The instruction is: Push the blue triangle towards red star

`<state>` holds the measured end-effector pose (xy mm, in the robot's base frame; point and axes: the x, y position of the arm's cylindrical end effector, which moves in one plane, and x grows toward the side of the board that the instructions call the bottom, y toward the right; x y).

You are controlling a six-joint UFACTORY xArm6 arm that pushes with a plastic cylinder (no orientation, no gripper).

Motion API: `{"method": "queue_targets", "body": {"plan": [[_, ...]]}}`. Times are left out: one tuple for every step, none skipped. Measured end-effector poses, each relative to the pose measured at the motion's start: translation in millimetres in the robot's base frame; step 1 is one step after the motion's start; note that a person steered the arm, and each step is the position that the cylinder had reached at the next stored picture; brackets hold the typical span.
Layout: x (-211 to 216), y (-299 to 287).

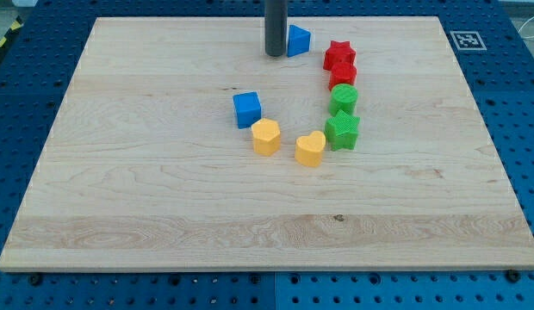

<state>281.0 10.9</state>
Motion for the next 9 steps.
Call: {"method": "queue_targets", "body": {"plan": [[0.0, 7.9], [-2.4, 8.2], [-3.8, 15.9], [-4.9, 29.7], [-5.5, 39.0], [-10.9, 15.6], [-23.5, 14.1], [-27.1, 28.0], [-27.1, 49.1]]}}
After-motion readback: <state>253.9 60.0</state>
